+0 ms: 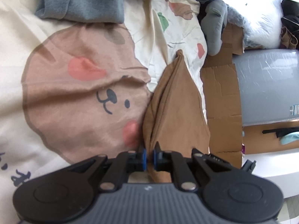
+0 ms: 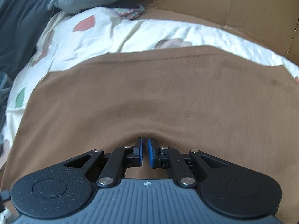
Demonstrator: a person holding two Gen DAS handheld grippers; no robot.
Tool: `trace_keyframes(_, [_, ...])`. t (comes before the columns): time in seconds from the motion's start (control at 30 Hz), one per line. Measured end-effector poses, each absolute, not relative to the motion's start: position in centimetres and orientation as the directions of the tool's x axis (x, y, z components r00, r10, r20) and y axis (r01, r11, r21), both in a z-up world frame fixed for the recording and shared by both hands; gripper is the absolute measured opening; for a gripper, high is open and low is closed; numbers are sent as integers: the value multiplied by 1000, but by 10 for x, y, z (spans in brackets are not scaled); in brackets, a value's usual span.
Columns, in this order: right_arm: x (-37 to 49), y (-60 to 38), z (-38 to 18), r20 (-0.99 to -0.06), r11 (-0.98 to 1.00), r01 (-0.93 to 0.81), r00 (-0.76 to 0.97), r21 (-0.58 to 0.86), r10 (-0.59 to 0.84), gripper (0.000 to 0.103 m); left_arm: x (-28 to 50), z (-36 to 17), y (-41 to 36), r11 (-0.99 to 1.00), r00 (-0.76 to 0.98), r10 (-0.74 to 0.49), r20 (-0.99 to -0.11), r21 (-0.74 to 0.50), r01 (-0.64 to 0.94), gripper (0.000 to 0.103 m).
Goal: Fold clothes
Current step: 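Move the open right tool over the brown shirt toward the left tool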
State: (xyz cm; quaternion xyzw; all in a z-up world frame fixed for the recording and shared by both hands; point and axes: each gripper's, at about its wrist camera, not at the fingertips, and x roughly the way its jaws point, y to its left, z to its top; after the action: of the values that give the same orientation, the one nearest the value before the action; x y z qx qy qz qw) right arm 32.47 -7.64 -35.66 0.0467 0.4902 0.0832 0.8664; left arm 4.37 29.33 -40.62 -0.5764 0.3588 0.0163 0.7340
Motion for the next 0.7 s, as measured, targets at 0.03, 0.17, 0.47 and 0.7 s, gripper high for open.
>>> trace_keyframes(0.03, [329, -77, -357, -841, 984, -90, 511, 153, 178, 11, 44, -406, 293, 335, 742, -390, -545, -835, -437, 7])
trace_keyframes(0.17, [346, -80, -359, -833, 988, -81, 532, 131, 155, 11, 44, -406, 294, 332, 745, -390, -542, -837, -435, 7])
trace_keyframes(0.47, [386, -82, -361, -813, 990, -45, 567, 134, 135, 11, 43, -407, 295, 327, 748, -389, -538, -840, -434, 7])
trace_keyframes(0.7, [420, -80, -363, -799, 991, -38, 589, 128, 126, 11, 45, -408, 296, 331, 744, -395, -539, -839, -432, 7])
